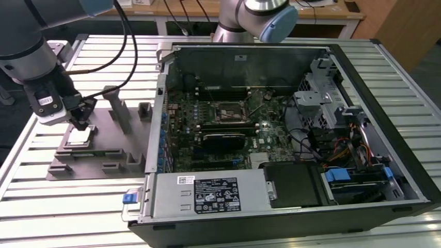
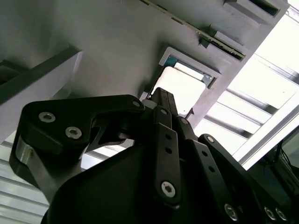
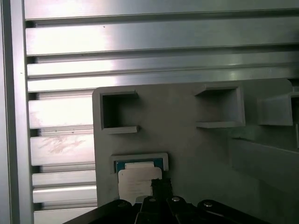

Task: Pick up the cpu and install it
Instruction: 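Pick up the cpu and move it towards the insertion slot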

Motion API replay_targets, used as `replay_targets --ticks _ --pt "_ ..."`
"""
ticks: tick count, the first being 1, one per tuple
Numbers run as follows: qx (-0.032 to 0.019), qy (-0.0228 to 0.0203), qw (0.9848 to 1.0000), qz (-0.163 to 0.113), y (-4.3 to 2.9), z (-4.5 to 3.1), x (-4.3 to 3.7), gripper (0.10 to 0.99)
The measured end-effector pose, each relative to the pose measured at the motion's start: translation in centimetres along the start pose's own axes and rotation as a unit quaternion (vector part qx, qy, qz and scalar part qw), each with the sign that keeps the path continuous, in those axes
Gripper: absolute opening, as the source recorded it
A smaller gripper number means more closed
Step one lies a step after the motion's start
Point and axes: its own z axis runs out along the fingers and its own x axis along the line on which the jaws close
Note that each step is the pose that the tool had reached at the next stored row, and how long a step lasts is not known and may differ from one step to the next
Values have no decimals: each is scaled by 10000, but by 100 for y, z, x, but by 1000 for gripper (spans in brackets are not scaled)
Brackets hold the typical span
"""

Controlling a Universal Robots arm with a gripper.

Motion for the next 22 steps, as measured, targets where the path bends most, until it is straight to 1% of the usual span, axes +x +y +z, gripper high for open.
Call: replay_targets --ticks 6,15,22 --pt "0 0 10000 1 -32 31 33 106" --pt "0 0 10000 1 -49 89 134 106" --pt "0 0 10000 1 -52 95 147 106"
